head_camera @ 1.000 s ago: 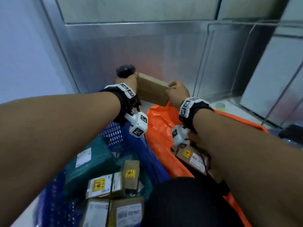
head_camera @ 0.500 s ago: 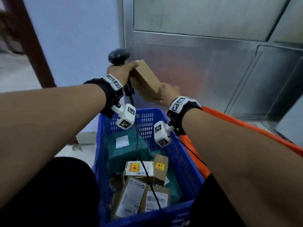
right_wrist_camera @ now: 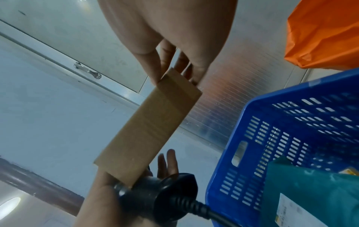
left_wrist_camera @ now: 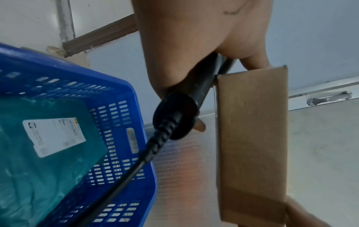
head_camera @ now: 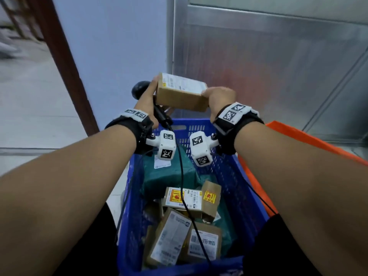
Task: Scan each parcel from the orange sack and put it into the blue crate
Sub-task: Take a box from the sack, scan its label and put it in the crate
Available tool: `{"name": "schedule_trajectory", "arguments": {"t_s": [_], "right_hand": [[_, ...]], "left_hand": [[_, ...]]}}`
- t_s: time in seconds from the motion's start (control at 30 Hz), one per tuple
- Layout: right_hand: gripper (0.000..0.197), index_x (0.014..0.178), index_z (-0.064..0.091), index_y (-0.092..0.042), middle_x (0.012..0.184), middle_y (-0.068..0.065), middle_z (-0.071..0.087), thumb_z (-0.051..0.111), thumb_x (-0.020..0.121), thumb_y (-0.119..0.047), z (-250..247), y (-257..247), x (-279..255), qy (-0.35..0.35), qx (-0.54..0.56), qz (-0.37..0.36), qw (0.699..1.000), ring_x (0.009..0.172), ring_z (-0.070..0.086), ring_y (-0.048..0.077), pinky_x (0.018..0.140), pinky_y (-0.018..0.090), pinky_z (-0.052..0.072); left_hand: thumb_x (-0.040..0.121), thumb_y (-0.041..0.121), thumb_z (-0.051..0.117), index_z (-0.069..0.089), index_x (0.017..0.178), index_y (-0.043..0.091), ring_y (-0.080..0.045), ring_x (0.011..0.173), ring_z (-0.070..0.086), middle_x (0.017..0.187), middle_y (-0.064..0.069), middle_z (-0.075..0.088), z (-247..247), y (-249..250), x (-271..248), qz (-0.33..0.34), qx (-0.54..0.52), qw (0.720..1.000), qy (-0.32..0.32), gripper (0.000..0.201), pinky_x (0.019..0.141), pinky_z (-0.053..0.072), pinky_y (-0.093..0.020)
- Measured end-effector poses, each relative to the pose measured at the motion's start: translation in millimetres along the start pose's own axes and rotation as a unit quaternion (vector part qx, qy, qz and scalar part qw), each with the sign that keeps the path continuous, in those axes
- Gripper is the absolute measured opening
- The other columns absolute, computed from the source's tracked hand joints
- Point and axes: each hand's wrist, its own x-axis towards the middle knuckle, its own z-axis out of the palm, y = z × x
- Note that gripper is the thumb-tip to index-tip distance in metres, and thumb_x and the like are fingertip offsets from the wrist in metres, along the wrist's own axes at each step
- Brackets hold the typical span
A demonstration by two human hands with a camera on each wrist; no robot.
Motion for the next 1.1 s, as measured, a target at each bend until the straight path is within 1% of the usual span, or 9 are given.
{"name": "schedule_trajectory", "arguments": {"t_s": [0.1,0.27,0.37,0.47,0.53,0.67,0.83,0.93,1.1], "right_hand": [[0.024,0.103,0.071,-0.007,0.081,0.0,0.066,0.075,0.081,-0.001,2.4,7.2,0.5,0.036,0.047,0.001,0.998,0.08,0.063,0.02,0.068,0.024,0.052],[0.035,0.109,0.064,0.01,0.108,0.017,0.071,0.074,0.076,0.008,9.0,12.9,-6.1,-0.015,0.119,0.053,0.991,0.089,0.067,0.026,0.081,0.032,0.056],[0.008,0.093,0.063,0.01,0.107,0.021,0.07,0.063,0.085,0.012,7.3,3.2,-22.6,-0.13,0.157,0.097,0.974,0.074,0.07,0.023,0.057,0.023,0.057],[0.05,0.136,0.047,0.004,0.135,0.019,0.059,0.057,0.088,0.014,-1.3,-4.8,-37.5,-0.191,0.159,0.116,0.962,0.067,0.073,0.025,0.048,0.029,0.057],[0.086,0.156,0.024,-0.026,0.14,0.012,0.054,0.06,0.088,0.013,-9.0,-6.9,-38.6,-0.219,0.131,0.118,0.96,0.059,0.073,0.023,0.046,0.031,0.055],[0.057,0.136,0.054,-0.024,0.096,-0.002,0.074,0.07,0.086,-0.002,-13.6,-4.4,-43.4,-0.267,0.003,0.097,0.959,0.064,0.07,0.014,0.059,0.027,0.054],[0.046,0.118,0.062,-0.006,0.099,0.01,0.077,0.081,0.076,-0.003,11.2,2.5,-43.8,-0.223,0.013,0.075,0.972,0.078,0.076,0.023,0.055,0.03,0.057],[0.03,0.095,0.061,-0.012,0.092,0.008,0.076,0.085,0.076,-0.011,20.9,8.3,-45.7,-0.178,-0.012,0.038,0.983,0.077,0.073,0.025,0.049,0.025,0.053],[0.059,0.104,0.055,-0.016,0.099,0.003,0.074,0.092,0.062,-0.034,15.9,7.5,-19.7,-0.033,-0.002,-0.009,0.999,0.081,0.074,0.022,0.06,0.032,0.06]], "left_hand": [[0.091,0.046,0.073,0.075,0.109,0.016,-0.02,0.078,0.076,0.098,-0.006,0.08,1.5,9.9,-5.1,0.003,0.001,1.0,-0.002,0.034,0.071,0.063,-0.035],[0.091,0.041,0.074,0.072,0.12,0.013,-0.023,0.101,0.075,0.11,-0.009,0.078,-5.6,28.7,-18.1,0.021,0.026,0.999,-0.028,0.04,0.088,0.061,-0.042],[0.09,0.04,0.075,0.07,0.124,0.011,-0.025,0.102,0.076,0.111,-0.011,0.078,-12.9,37.6,-24.2,0.022,0.023,0.999,-0.027,0.045,0.084,0.063,-0.04],[0.09,0.04,0.075,0.073,0.117,0.012,-0.023,0.1,0.076,0.109,-0.01,0.078,-11.0,40.4,-30.8,0.021,0.042,0.998,-0.031,0.039,0.08,0.064,-0.038],[0.089,0.043,0.076,0.074,0.113,0.014,-0.02,0.094,0.077,0.105,-0.008,0.079,-6.5,39.7,-32.3,0.019,0.068,0.997,-0.032,0.038,0.075,0.063,-0.035],[0.076,0.052,0.084,0.067,0.125,0.011,-0.029,0.103,0.075,0.108,-0.011,0.078,-1.9,35.9,-29.1,0.047,0.083,0.995,0.023,0.066,0.081,0.062,-0.043],[0.086,0.051,0.075,0.06,0.088,0.014,-0.02,0.06,0.071,0.072,-0.002,0.072,13.6,39.4,-30.7,0.128,0.082,0.981,0.122,0.04,0.061,0.06,-0.034],[0.084,0.044,0.079,0.065,0.095,0.011,-0.021,0.066,0.071,0.079,-0.003,0.073,17.6,41.3,-26.0,0.133,0.066,0.981,0.128,0.037,0.064,0.062,-0.033],[0.084,0.012,0.071,0.07,0.087,0.006,-0.018,0.058,0.054,0.073,-0.004,0.067,22.0,41.2,-23.0,0.12,0.149,0.974,0.122,0.007,0.063,0.049,-0.03]]}}
